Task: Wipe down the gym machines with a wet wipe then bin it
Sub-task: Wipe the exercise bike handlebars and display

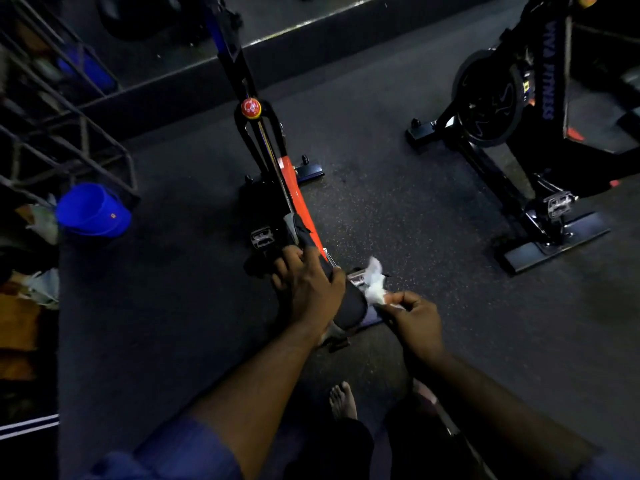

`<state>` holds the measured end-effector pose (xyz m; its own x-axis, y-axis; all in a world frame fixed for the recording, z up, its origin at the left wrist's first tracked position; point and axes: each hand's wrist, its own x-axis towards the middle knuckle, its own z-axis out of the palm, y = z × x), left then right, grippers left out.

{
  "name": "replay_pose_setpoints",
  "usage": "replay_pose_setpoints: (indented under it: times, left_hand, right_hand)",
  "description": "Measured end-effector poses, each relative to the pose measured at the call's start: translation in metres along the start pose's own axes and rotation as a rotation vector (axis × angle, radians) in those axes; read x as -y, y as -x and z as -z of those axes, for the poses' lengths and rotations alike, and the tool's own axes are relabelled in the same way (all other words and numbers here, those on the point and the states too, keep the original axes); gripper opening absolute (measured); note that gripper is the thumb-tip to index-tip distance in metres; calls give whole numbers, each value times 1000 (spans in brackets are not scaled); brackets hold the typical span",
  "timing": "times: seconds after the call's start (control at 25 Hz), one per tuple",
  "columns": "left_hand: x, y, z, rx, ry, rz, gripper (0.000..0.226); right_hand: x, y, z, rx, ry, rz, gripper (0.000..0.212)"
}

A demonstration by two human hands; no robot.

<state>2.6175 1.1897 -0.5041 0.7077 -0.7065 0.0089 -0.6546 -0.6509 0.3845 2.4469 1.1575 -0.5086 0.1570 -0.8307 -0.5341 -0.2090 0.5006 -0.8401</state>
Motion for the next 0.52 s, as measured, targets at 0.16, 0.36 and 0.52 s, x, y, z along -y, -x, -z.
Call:
replay_pose_setpoints:
  times: [0.16, 0.36, 0.52]
  left_hand:
    - [-43, -33, 20, 150, 108, 79, 27]
    - [-114, -87, 53, 84, 286, 43, 21]
    - [-165, -124, 93, -20, 334, -17, 23]
  right_hand:
    - [64, -41, 38, 131, -150, -108, 10]
    - [158, -86, 75, 301, -140, 82, 9]
    - [232, -117, 99, 354, -57, 241, 28]
